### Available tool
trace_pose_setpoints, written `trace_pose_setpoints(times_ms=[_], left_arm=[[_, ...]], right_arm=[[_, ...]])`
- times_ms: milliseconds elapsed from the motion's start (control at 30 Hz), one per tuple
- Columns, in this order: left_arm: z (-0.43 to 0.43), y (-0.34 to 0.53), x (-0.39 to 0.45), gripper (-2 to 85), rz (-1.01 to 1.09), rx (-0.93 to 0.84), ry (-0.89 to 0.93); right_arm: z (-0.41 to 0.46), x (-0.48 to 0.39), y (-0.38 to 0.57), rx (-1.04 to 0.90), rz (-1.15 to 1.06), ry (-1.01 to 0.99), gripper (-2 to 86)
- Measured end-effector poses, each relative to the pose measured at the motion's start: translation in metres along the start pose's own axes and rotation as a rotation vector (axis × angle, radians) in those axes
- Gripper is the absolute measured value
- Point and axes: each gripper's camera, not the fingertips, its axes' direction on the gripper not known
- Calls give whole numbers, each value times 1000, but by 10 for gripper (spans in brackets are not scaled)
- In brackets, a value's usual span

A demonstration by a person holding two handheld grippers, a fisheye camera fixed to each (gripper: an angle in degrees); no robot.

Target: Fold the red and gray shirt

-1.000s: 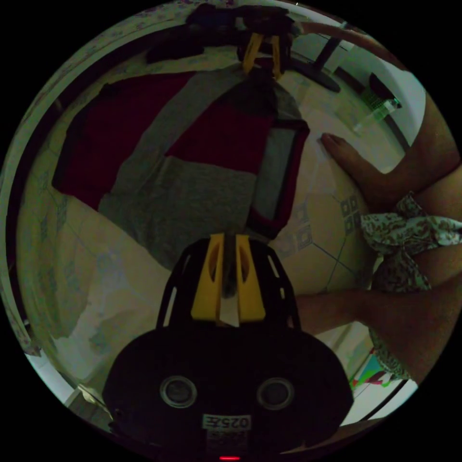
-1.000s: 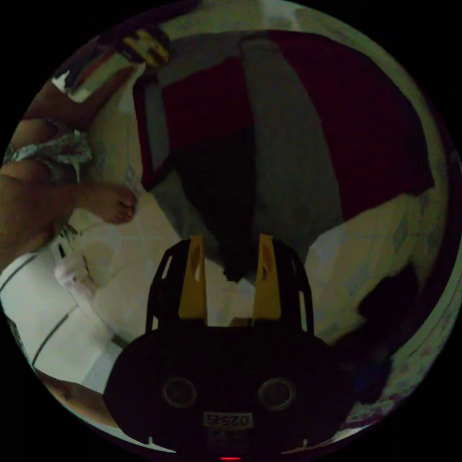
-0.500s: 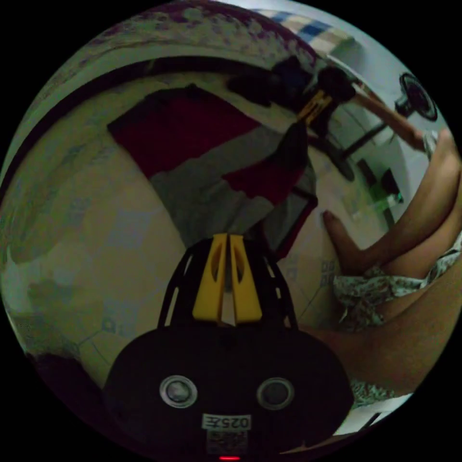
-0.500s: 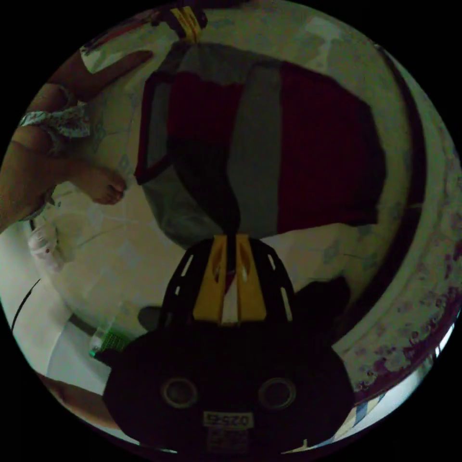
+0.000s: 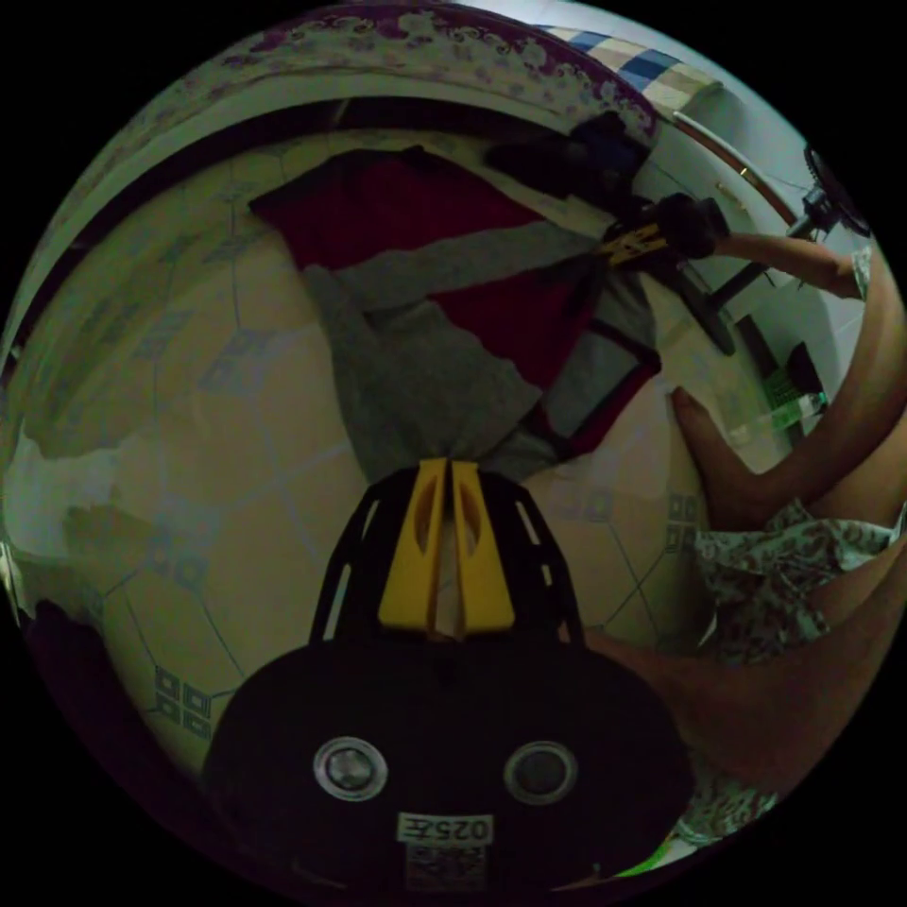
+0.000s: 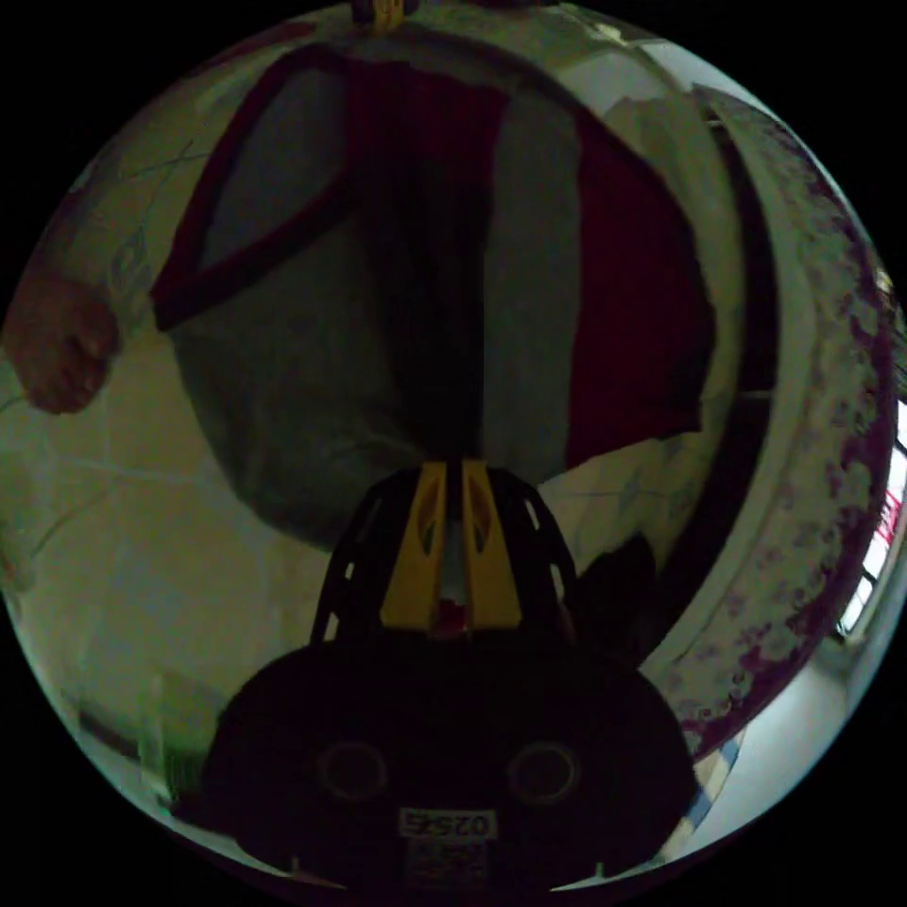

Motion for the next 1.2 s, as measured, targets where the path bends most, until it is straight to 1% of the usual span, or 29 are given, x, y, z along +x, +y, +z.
trace_pose_setpoints(times_ms=[67, 167, 267, 300, 333, 367, 433, 467, 500, 533, 567, 600, 633, 667, 733, 767, 833, 867, 933, 967, 1033, 1200], left_arm=[[7, 2, 0, -12, 7, -24, 3], [19, 8, -2, -10, 37, -43, 21], [33, 14, -12, -9, 23, -59, 79], [38, 17, -17, -9, 3, -67, 117], [40, 20, -24, -9, -37, -73, 176], [40, 23, -28, -8, -59, -68, 210], [26, 34, -40, -6, -111, -7, 367], [20, 36, -42, -6, -123, 31, 409], [7, 35, -42, -2, -118, 145, 493], [-1, 27, -34, 5, -59, 251, 533], [-2, 20, -28, 11, -27, 287, 537], [3, -3, -14, 19, 41, 332, 533], [19, -32, 2, 23, 124, 342, 548], [30, -49, 11, 22, 172, 331, 559], [92, -118, 45, 8, 331, 228, 586], [110, -135, 53, 2, 364, 192, 597], [176, -194, 89, -2, 464, 9, 629], [191, -206, 99, -1, 490, -39, 617], [239, -242, 141, 9, 592, -194, 561], [249, -249, 150, 15, 609, -220, 555], [285, -267, 184, 29, 660, -307, 540], [350, -275, 216, 8, 626, -434, 537]], right_arm=[[-1, -12, 17, -21, 30, 37, 24], [-1, -24, 52, -64, 39, -20, 53], [2, -20, 94, -110, 118, -82, 90], [1, -15, 115, -114, 167, -144, 89], [1, -8, 136, -107, 224, -259, 83], [1, -4, 148, -100, 274, -311, 77], [1, 14, 200, -14, 521, -511, 63], [3, 18, 215, 10, 605, -555, 62], [7, 23, 243, 80, 749, -661, 62], [15, 24, 269, 151, 880, -759, 64], [20, 23, 282, 180, 964, -794, 65], [32, 17, 304, 253, 1117, -864, 70], [47, 8, 324, 303, 1274, -933, 73], [53, 3, 334, 344, 1351, -964, 74], [77, -23, 369, 522, 1640, -1080, 73], [82, -30, 379, 554, 1716, -1092, 69], [93, -54, 415, 595, 1960, -1065, 61], [94, -59, 423, 597, 1997, -1051, 61], [101, -65, 452, 583, 2041, -1033, 62], [103, -67, 460, 585, 2061, -1025, 61], [114, -71, 488, 665, 2131, -1045, 63], [144, -68, 515, 671, 2120, -1131, 76]])
